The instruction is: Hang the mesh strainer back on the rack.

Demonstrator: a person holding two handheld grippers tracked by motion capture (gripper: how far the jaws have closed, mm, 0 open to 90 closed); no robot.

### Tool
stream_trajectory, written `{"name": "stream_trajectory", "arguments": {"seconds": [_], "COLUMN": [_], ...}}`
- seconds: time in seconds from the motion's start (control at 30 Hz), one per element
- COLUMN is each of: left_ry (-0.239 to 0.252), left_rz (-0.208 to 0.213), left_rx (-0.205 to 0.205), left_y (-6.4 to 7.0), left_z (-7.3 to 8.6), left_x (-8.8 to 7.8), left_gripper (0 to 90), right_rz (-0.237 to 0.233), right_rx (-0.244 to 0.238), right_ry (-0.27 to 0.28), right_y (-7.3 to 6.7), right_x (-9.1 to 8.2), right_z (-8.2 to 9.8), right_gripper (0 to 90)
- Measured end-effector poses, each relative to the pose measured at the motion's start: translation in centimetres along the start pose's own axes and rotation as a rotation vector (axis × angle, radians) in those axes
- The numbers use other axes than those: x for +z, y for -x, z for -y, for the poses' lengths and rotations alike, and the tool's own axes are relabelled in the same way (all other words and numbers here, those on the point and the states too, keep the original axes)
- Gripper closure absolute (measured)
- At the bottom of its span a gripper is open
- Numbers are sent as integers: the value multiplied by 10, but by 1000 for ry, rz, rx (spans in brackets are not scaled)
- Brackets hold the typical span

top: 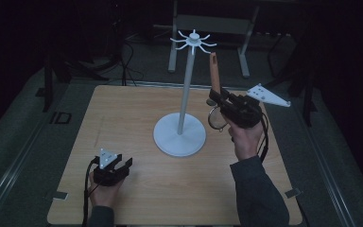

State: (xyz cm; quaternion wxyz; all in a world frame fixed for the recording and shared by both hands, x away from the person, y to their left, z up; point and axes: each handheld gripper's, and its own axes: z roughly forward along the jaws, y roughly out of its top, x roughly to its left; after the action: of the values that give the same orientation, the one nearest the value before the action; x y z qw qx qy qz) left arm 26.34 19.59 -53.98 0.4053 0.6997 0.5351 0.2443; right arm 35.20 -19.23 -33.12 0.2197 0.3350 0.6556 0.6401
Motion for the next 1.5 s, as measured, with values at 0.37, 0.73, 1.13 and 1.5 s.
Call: {"name": "stream_trajectory", "arguments": {"seconds": [0.37,0.73,1.13,1.5], "left_ry": [-4,-1,1,2], "left_rz": [-1,-1,2,2], "left_rx": [3,-2,-4,-3], "left_y": [0,0,-1,0], "left_z": [0,0,0,0], "left_x": [1,1,0,1], "left_gripper": [529,529,530,529], "right_rz": [-44,-71,-85,-84], "right_rx": [29,37,55,49], "right_ry": [39,38,12,-10], "right_y": [0,-4,-1,0], "right_x": [-1,6,17,24], "right_z": [-6,-9,-10,-12], "right_gripper": [694,694,693,692]}}
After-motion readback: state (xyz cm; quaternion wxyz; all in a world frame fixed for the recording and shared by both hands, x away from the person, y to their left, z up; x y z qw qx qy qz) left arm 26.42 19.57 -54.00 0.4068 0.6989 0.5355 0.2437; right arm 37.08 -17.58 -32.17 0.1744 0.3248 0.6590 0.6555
